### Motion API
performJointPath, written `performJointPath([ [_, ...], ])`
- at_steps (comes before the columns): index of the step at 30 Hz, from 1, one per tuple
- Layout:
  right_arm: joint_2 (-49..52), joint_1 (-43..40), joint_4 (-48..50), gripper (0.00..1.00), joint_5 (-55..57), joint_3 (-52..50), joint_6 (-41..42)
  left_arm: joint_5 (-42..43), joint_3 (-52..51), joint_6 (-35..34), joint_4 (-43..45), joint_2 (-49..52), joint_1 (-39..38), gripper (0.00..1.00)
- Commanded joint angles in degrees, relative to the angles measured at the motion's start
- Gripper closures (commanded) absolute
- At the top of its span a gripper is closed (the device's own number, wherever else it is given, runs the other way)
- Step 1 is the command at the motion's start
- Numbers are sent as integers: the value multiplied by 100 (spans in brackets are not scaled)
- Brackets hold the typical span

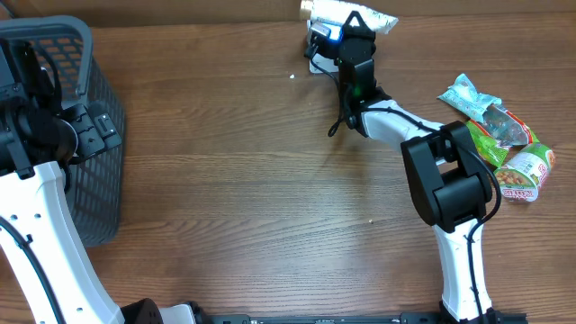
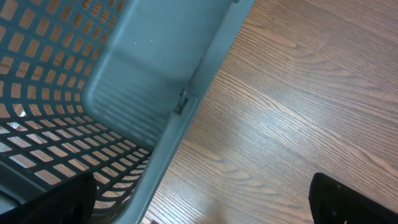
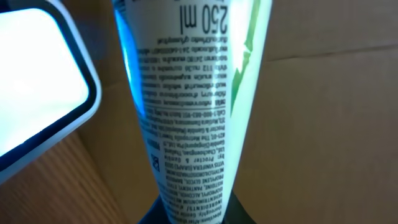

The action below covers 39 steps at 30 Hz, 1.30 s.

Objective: Scan the item barcode
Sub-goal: 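Hold the tube close in front of the scanner window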

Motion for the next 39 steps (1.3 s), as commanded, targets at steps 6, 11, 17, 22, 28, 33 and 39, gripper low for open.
performJointPath([
  [6,273,-236,140,96,-136,144,76,26,2,90,9,-2,28,0],
  [11,284,-236,81,96,-199,153,223,26,2,90,9,-2,28,0],
  [17,284,-247,-9,96,-385,181,656,26,2,90,7,-2,28,0],
  [22,284,-219,-72,96,-455,181,651,26,2,87,7,-2,28,0],
  [28,284,-208,42,96,-474,181,577,26,2,87,9,-2,28,0],
  [33,284,-74,109,96,-592,181,328,26,2,90,9,-2,28,0],
  [39,284,11,70,96,-643,181,352,26,2,90,9,-2,28,0],
])
